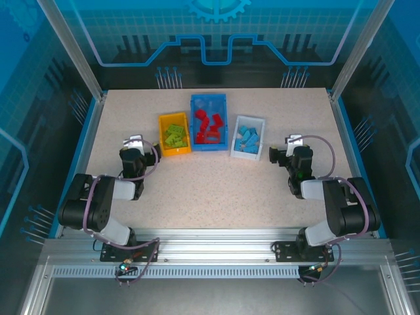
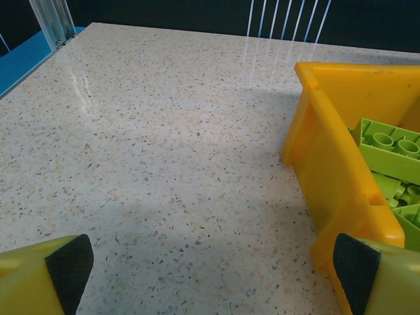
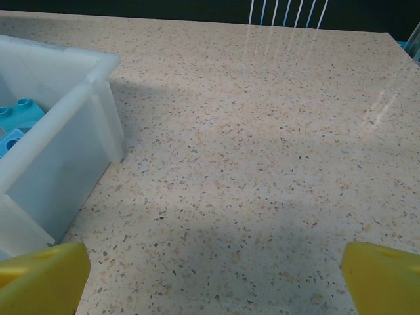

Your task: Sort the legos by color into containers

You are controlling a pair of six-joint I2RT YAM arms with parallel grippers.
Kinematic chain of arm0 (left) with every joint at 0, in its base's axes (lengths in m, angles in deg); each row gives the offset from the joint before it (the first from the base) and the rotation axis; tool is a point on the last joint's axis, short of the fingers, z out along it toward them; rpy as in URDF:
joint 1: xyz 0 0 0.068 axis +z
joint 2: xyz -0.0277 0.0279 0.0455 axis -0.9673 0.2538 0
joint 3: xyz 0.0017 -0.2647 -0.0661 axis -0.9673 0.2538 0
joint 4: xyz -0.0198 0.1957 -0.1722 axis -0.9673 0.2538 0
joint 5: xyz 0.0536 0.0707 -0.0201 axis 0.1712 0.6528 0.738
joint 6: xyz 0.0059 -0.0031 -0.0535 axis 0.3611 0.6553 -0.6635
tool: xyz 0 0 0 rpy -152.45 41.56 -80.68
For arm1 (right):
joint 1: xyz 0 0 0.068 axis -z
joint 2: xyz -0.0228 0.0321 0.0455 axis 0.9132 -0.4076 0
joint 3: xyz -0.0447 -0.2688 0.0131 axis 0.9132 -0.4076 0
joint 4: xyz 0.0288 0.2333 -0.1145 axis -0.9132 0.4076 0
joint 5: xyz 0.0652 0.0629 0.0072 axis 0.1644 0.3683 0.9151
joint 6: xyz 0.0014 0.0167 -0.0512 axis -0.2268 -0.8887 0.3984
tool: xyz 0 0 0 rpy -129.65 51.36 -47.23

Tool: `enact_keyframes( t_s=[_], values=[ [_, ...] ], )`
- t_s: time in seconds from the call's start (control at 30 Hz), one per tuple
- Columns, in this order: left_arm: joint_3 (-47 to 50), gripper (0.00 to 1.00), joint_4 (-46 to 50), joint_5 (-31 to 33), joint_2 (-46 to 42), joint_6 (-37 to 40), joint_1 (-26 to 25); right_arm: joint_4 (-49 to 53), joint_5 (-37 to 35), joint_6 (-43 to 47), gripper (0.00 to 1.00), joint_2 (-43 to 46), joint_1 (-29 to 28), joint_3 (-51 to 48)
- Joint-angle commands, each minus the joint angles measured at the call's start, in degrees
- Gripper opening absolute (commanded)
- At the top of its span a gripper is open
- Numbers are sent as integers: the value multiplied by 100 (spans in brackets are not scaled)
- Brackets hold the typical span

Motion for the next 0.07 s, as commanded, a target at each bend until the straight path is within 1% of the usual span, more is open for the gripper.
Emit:
enact_keyframes(
  t_s=[0.0,0.03],
  values=[
    [1,99,-196,-115,37,38,45,-62,-40,69,100,-51,-38,99],
    [5,99,-201,-116,41,36,44,-87,-55,38,100,-43,-26,85]
  ],
)
